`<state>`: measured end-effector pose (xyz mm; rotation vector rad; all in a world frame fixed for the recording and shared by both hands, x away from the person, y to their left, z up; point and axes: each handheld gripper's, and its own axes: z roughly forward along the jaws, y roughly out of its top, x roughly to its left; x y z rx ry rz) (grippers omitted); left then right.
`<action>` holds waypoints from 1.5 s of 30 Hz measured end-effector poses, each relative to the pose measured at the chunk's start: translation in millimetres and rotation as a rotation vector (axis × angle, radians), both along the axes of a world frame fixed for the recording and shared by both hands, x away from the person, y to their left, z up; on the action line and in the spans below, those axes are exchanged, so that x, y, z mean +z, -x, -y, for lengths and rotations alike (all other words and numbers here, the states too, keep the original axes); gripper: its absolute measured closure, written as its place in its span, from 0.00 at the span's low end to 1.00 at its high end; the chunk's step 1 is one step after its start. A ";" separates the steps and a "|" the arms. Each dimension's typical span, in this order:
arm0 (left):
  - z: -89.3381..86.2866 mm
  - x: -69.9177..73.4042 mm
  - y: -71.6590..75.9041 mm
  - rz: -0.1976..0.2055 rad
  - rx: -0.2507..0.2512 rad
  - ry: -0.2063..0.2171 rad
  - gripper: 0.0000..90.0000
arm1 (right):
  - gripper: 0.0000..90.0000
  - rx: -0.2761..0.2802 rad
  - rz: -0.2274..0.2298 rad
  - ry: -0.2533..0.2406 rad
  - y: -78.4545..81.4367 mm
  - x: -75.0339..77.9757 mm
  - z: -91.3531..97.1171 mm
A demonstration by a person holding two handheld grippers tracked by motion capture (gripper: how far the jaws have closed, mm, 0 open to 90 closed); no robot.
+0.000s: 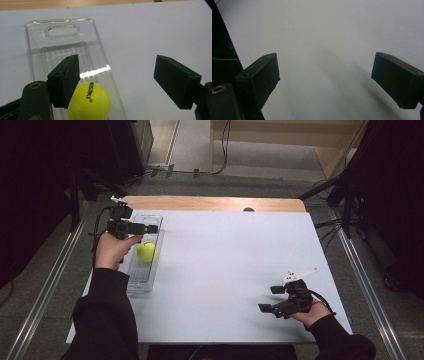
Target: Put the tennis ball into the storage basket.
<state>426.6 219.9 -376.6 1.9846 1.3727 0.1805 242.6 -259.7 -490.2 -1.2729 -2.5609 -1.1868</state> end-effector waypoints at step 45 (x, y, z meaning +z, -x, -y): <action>61.4 -6.6 9.1 -0.022 -0.241 0.075 0.24 | 0.07 -0.002 0.004 -0.003 0.2 0.3 0.8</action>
